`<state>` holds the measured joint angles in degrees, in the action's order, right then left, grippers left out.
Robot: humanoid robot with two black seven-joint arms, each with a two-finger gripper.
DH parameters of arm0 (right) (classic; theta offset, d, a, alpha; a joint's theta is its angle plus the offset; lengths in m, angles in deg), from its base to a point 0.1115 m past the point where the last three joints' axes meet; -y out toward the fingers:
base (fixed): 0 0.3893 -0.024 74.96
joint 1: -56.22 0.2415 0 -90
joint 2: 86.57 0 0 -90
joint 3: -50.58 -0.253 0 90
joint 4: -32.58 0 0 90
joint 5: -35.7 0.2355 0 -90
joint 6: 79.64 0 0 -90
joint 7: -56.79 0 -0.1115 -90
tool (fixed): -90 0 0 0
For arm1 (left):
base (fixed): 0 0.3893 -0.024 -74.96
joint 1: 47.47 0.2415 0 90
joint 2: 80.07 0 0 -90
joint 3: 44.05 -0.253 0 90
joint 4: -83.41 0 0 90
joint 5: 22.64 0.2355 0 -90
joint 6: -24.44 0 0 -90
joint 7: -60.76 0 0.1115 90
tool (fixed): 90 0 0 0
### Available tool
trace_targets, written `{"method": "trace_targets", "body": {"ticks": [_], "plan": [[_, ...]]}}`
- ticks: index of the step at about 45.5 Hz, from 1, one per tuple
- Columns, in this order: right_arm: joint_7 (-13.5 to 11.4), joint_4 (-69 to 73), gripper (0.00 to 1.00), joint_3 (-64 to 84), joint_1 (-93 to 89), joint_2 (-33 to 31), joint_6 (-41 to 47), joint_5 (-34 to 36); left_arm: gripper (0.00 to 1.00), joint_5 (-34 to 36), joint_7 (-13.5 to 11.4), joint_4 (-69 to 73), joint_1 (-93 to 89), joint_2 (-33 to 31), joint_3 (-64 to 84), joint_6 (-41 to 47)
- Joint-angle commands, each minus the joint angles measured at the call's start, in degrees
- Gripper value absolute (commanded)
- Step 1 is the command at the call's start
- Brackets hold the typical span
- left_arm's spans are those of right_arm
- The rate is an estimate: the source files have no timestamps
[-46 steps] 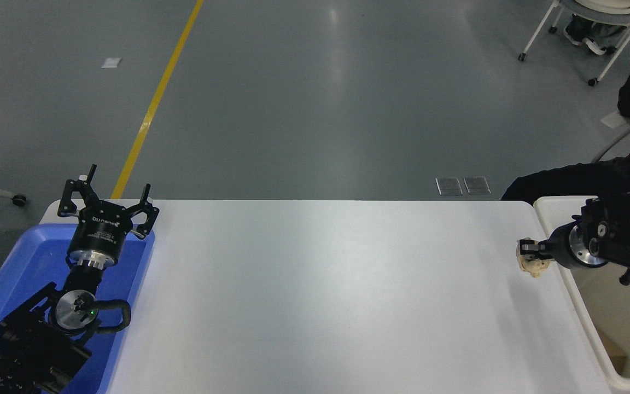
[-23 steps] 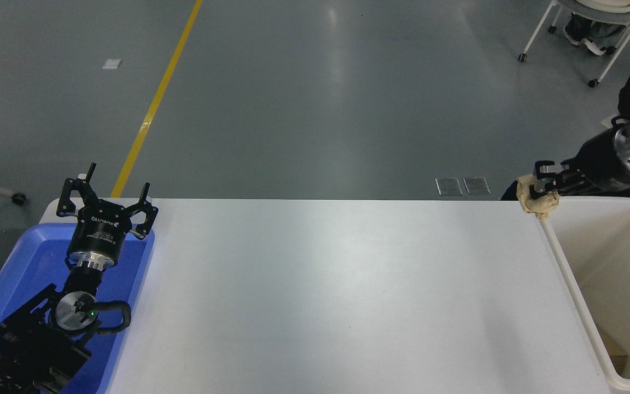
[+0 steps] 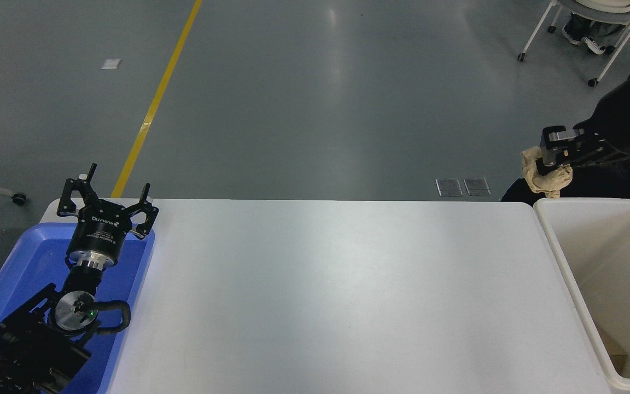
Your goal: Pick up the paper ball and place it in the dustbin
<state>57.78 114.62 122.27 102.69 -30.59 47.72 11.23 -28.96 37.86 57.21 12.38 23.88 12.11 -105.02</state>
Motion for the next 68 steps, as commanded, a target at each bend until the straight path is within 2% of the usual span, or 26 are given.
{"method": "trace_targets", "body": {"ticks": [1,7,16,28,35,46,58,67,68], "plan": [[-0.1,-4.4,0.0,5.6,-2.3,-1.8,-0.2,-3.5,1.0,0.0,0.0,0.0,0.0,-0.1,0.0,0.0],[0.0,-14.9,0.0,5.0,-10.2,-7.8,-1.2,-8.3,1.0,0.0,0.0,0.0,0.0,0.0,0.0,0.0],[0.1,-27.6,0.0,-1.8,-27.2,-17.0,-5.7,-8.7,1.0,0.0,0.0,0.0,0.0,-0.1,0.0,0.0],[0.0,-40.5,0.0,-24.2,-56.3,-19.8,-12.5,-8.0,1.0,0.0,0.0,0.0,-0.1,-0.1,0.0,0.0],[-0.3,-47.3,0.0,-39.4,-71.9,-17.4,-15.2,-7.6,1.0,0.0,0.0,0.0,0.0,0.0,0.0,0.0],[-0.3,-62.3,0.0,-58.0,-89.4,-4.6,-19.6,-6.4,1.0,0.0,0.0,0.0,-0.1,0.0,0.0,0.0],[-0.5,-65.3,0.0,-59.7,-95.2,2.1,-26.2,-3.7,1.0,-0.1,0.0,0.0,-0.1,0.0,0.0,0.0],[-0.5,-65.4,0.0,-59.8,-95.8,2.4,-27.5,-3.7,1.0,0.0,0.0,0.0,-0.1,0.0,0.0,0.0],[-0.5,-65.5,0.05,-59.8,-95.9,2.4,-27.6,-3.7,1.0,0.0,0.0,0.0,-0.1,-0.1,0.0,0.0]]}}
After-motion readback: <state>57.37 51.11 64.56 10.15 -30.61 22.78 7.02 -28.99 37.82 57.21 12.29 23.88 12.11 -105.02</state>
